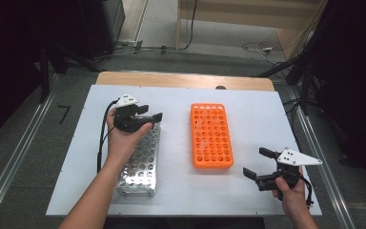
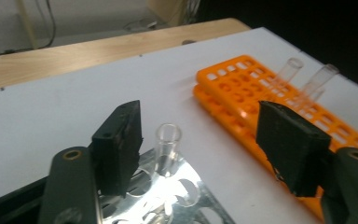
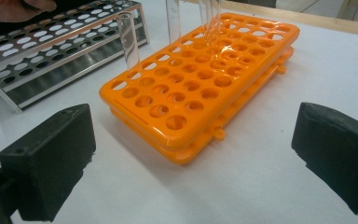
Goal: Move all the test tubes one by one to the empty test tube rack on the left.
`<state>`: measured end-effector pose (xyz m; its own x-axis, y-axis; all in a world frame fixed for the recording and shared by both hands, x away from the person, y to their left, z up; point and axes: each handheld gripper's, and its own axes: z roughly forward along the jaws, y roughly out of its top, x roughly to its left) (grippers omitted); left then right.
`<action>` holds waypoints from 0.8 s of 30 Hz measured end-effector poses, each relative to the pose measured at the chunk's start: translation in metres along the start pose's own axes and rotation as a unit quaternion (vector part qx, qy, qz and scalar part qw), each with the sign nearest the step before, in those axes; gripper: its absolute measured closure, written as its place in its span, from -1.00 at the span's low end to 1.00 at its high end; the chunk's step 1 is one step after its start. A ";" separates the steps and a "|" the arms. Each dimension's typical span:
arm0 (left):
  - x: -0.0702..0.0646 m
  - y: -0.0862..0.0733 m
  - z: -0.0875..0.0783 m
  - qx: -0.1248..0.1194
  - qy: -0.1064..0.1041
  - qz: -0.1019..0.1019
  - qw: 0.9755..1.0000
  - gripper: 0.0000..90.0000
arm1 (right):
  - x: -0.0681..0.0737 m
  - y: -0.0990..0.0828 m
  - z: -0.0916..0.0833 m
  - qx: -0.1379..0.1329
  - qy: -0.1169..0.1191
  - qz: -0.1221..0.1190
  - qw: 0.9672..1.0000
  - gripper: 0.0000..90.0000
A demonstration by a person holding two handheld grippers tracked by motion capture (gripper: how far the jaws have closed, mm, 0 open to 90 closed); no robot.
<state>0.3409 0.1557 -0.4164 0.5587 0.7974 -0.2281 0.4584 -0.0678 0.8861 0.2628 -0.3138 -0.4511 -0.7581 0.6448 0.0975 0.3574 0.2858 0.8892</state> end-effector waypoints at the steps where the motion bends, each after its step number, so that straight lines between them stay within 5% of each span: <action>1: -0.001 0.000 -0.003 -0.003 -0.003 0.001 1.000 -0.44 | 0.001 0.001 0.000 -0.001 0.002 0.000 1.000 -1.00; 10: -0.016 -0.011 -0.026 -0.018 -0.028 0.011 0.999 -0.99 | 0.008 0.009 0.007 0.007 0.004 -0.003 1.000 -1.00; 24: -0.046 -0.036 -0.052 -0.031 -0.050 0.030 0.998 -1.00 | 0.016 0.035 0.036 0.025 0.020 -0.017 0.999 -1.00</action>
<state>0.2630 0.1521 -0.4168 0.6508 0.7295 -0.2104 0.3805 -0.0736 0.9218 0.2832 -0.2682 -0.4343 -0.7907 0.6061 0.0868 0.3574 0.3418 0.8692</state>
